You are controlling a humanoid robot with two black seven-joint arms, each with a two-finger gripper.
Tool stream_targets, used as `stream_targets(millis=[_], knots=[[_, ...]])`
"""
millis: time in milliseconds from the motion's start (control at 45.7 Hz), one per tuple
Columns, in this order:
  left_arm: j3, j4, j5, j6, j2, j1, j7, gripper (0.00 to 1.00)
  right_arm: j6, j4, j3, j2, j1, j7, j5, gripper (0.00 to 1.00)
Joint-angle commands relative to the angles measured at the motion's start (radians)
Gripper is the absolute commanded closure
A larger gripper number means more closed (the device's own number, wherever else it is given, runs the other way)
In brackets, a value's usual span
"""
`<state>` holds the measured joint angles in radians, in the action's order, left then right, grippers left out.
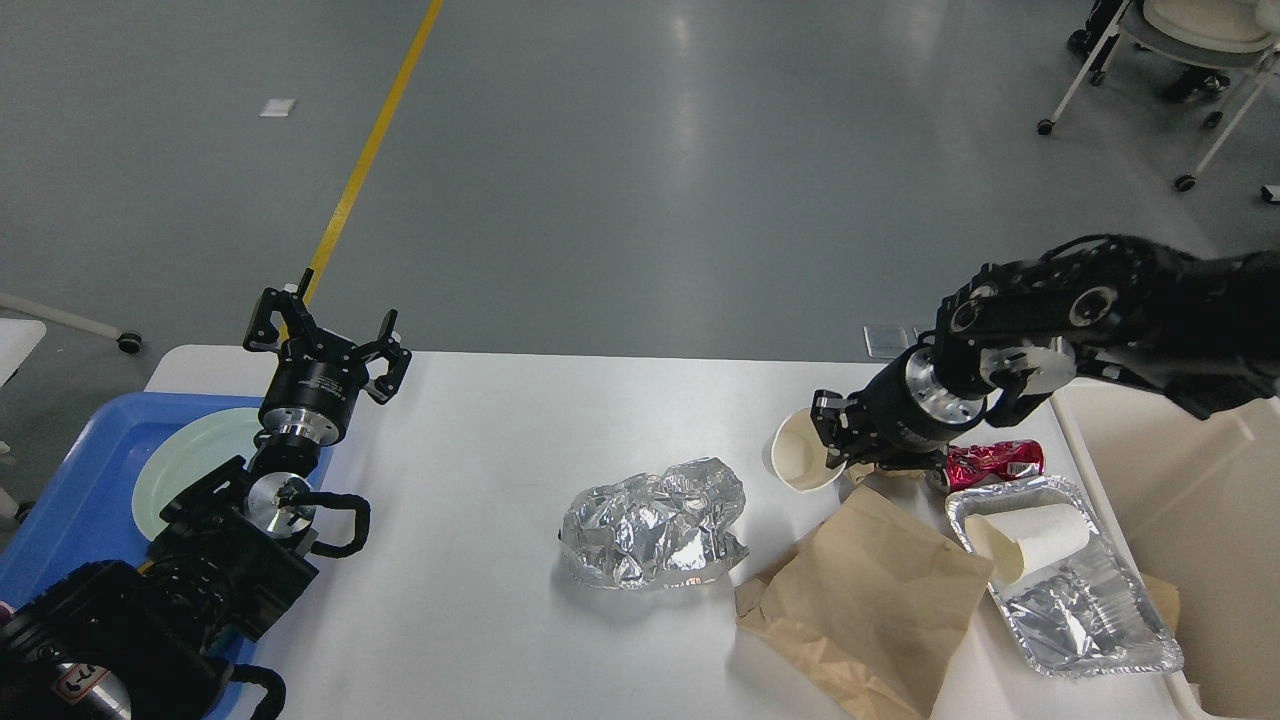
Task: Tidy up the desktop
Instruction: 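Lift the paper cup and drop it into the white bin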
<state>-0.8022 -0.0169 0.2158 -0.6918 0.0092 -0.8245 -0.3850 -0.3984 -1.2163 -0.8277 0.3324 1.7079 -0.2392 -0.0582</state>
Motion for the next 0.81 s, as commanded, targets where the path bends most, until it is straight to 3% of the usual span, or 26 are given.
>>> stream_targets(millis=[0,153,262,394,656,787], knots=[[0.000,0.000,-0.001,0.000,0.000,-0.001,0.000,0.03,-0.060,-0.031,0.007,0.112,0.111,0.000,0.000,1.00],[0.000,0.000,-0.001,0.000,0.000,-0.001,0.000,0.03,-0.200,-0.032,0.010,0.270,0.248,0.000,-0.002,1.00],[0.000,0.000,0.000,0.000,0.000,0.001,0.000,0.03,-0.238,-0.023,0.009,0.387,0.320,-0.009,0.001,1.00],[0.000,0.000,0.000,0.000,0.000,0.001,0.000,0.03,-0.240,-0.014,0.010,0.523,0.354,-0.011,0.023,1.00],[0.000,0.000,-0.001,0.000,0.000,-0.001,0.000,0.03,-0.229,0.004,0.005,0.654,0.296,-0.012,0.064,1.00],[0.000,0.000,0.000,0.000,0.000,0.001,0.000,0.03,-0.224,0.090,0.010,0.692,0.201,-0.012,0.112,1.00]])
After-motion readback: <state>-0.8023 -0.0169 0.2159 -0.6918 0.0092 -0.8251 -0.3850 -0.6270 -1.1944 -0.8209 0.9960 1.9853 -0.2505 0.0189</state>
